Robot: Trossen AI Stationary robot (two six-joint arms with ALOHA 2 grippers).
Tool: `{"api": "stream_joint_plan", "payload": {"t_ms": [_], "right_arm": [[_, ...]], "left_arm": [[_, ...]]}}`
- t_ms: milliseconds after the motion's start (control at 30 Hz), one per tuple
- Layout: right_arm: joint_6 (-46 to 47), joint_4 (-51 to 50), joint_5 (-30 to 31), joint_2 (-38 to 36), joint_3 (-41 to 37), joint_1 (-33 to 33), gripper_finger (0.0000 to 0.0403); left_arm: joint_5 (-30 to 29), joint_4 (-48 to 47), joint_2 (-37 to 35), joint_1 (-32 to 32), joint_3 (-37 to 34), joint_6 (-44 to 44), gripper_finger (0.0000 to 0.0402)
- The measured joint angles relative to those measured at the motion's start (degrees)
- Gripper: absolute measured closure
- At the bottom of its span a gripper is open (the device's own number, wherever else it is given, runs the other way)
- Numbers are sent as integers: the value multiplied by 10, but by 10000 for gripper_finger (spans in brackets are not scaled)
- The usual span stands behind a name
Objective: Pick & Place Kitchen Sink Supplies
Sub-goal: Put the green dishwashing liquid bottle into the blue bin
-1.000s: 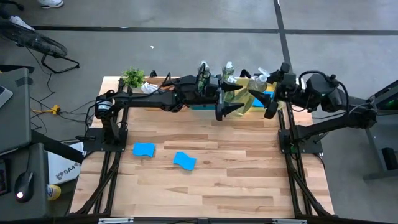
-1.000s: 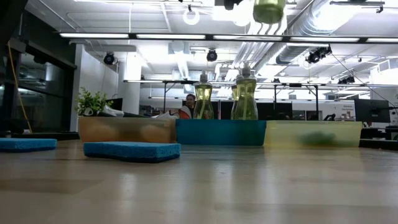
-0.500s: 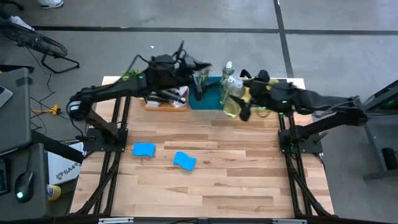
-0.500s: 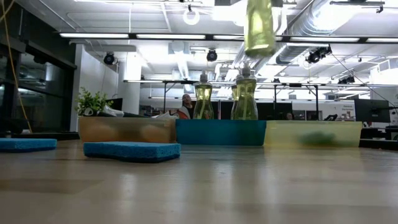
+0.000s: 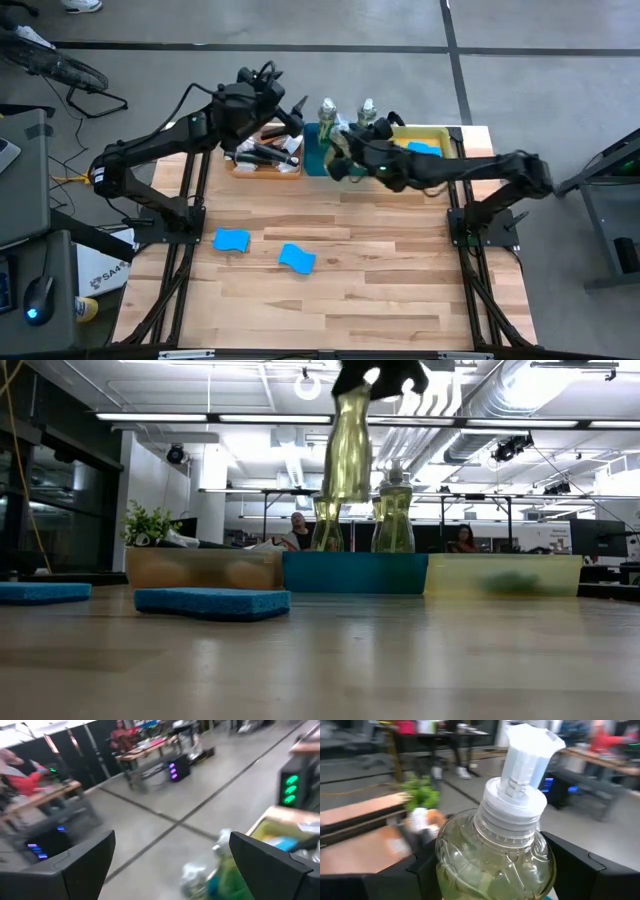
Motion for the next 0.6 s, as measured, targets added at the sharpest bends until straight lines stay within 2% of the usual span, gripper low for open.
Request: {"api": "stream_joint_plan", "payload": {"t_ms": [167,300,467,600], "right_arm": [[40,48,54,68,1,-23,133],[58,97,61,112,1,-39,133],[23,140,55,144,1,-53,133],[2,134,49,152,1,-64,133]], "left_arm": [[-28,-32,0,0,0,24,16],[-18,-52,0,0,0,24,16],[6,-68,0,-1,0,23,16],[6,-78,0,-1,0,21,16]]}}
